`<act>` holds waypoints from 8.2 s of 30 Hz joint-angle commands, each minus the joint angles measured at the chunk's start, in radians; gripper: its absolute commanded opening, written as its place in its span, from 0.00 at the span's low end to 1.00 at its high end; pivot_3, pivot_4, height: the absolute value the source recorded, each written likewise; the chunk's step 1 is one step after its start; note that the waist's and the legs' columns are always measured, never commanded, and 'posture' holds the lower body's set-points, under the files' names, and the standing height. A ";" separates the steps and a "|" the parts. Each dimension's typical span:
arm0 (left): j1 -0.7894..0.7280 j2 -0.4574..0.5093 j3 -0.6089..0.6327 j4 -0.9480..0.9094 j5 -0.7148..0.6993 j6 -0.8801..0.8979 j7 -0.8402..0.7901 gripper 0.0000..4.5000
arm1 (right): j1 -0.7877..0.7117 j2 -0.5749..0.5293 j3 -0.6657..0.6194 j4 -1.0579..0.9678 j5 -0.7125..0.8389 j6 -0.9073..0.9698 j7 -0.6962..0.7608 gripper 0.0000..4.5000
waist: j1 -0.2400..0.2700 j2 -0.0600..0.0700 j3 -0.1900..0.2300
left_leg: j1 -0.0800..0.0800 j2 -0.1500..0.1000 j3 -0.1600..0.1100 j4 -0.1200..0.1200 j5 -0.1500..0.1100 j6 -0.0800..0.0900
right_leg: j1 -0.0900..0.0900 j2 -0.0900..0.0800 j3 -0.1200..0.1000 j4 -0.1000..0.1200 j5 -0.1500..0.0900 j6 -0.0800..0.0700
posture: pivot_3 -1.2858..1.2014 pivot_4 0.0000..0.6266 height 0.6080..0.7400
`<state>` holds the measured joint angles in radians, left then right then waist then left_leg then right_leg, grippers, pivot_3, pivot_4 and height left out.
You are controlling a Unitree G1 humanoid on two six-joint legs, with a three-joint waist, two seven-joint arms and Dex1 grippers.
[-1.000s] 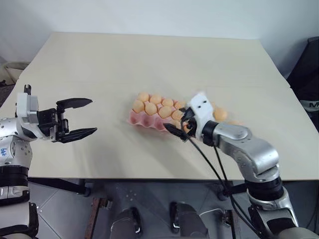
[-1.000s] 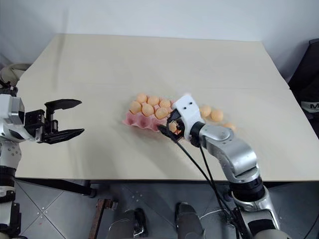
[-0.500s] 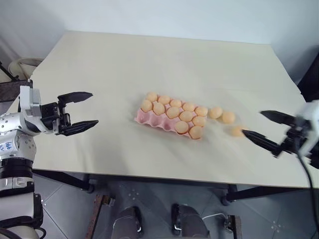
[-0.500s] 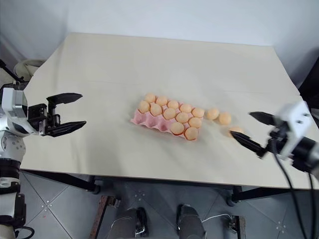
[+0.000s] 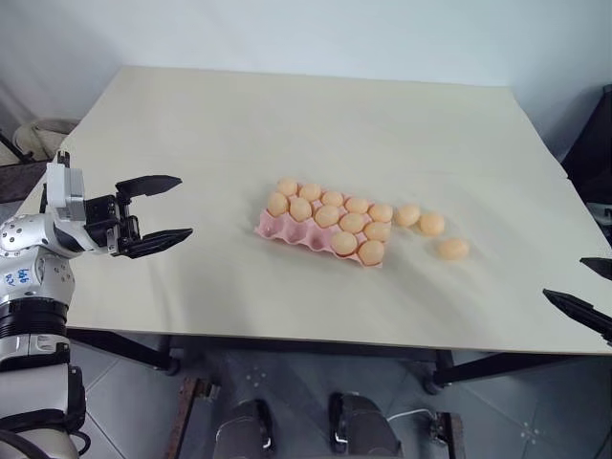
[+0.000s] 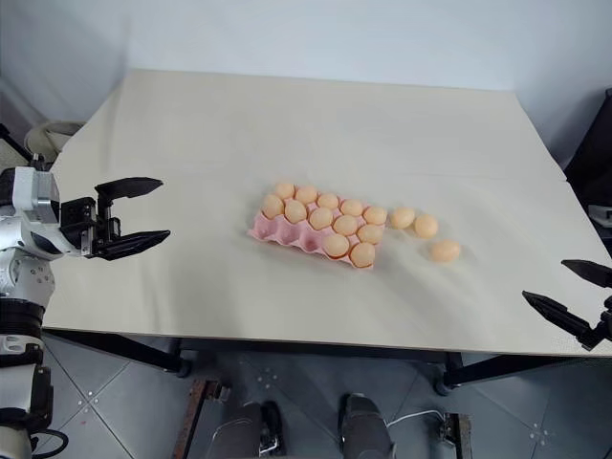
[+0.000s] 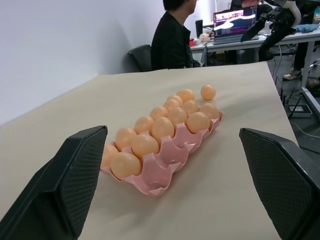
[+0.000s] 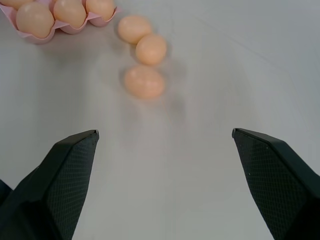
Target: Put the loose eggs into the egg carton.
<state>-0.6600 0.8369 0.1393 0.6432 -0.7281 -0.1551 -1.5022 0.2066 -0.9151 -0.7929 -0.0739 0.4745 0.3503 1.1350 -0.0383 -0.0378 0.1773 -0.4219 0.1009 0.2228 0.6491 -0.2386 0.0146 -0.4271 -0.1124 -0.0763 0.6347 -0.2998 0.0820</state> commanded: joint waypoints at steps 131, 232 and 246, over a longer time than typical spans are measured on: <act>-0.020 -0.044 0.129 -0.029 0.076 0.005 -0.112 1.00 | -0.297 0.067 0.259 -0.095 -0.032 0.116 -0.233 0.99 | -0.009 0.009 0.005 | -0.015 0.000 0.002 0.005 0.006 0.005 | -0.016 -0.001 -0.003 0.007 0.009 0.009 | 0.52 0.24 1.00; 0.221 0.043 0.296 -0.246 0.028 0.126 -0.072 1.00 | -0.995 0.832 1.104 0.197 -0.389 0.182 -0.625 0.91 | -0.048 0.009 0.006 | -0.017 0.001 0.004 -0.001 0.011 -0.007 | -0.021 -0.001 -0.003 0.009 0.010 0.008 | 0.52 0.24 1.00; 0.266 0.156 0.195 -0.251 -0.149 0.231 -0.112 1.00 | -0.958 0.707 0.931 -0.048 -0.255 0.279 -0.556 0.99 | -0.043 0.009 0.006 | -0.018 0.001 0.004 -0.002 0.010 -0.009 | -0.023 0.000 -0.004 0.007 0.009 0.006 | 0.52 0.24 1.00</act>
<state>-0.3843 0.9689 0.3324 0.4056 -0.8360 0.0781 -1.5022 -0.7571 -0.1871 0.1860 -0.0622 0.1900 0.6158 0.5659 -0.0812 -0.0287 0.1831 -0.4399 0.1022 0.2263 0.6467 -0.2288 0.0057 -0.4498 -0.1131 -0.0798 0.6417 -0.2909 0.0885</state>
